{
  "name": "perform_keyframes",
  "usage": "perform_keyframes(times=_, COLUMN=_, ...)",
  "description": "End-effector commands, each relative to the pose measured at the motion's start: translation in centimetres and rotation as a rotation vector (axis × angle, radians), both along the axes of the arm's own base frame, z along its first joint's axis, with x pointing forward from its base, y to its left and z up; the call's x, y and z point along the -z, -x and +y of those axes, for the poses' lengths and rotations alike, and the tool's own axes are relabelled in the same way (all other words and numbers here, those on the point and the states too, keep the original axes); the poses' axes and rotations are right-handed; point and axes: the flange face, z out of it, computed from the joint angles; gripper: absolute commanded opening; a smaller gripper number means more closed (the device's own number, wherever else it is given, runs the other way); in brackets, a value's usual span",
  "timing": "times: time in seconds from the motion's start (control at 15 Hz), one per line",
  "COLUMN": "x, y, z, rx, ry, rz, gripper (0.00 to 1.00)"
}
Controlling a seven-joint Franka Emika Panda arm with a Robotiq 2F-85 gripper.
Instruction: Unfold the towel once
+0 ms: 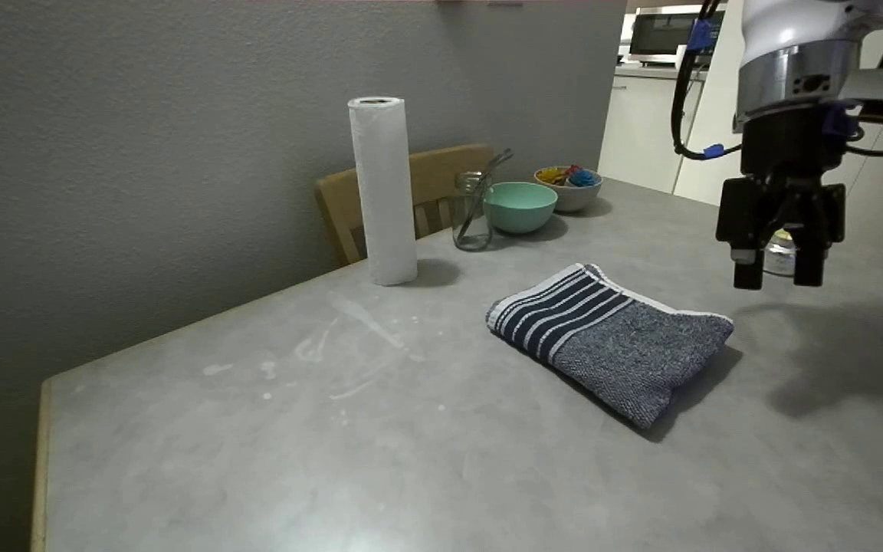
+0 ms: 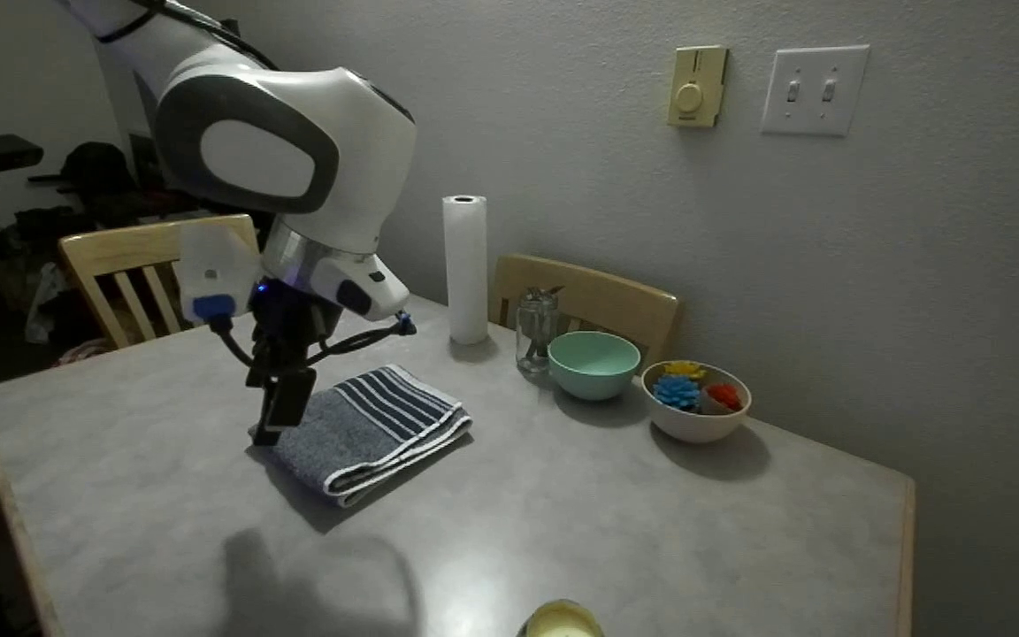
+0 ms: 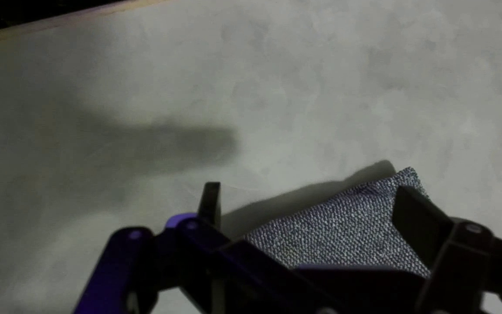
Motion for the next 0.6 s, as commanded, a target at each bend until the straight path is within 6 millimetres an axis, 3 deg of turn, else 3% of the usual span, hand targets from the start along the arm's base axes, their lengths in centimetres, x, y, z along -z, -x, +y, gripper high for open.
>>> perform_keyframes(times=0.0, x=1.4, y=-0.6, z=-0.4, rx=0.0, ry=-0.026, rz=-0.06, gripper=1.0)
perform_keyframes(times=0.53, x=6.2, y=0.4, z=-5.4, rx=0.028, ry=-0.136, rz=-0.074, gripper=1.0)
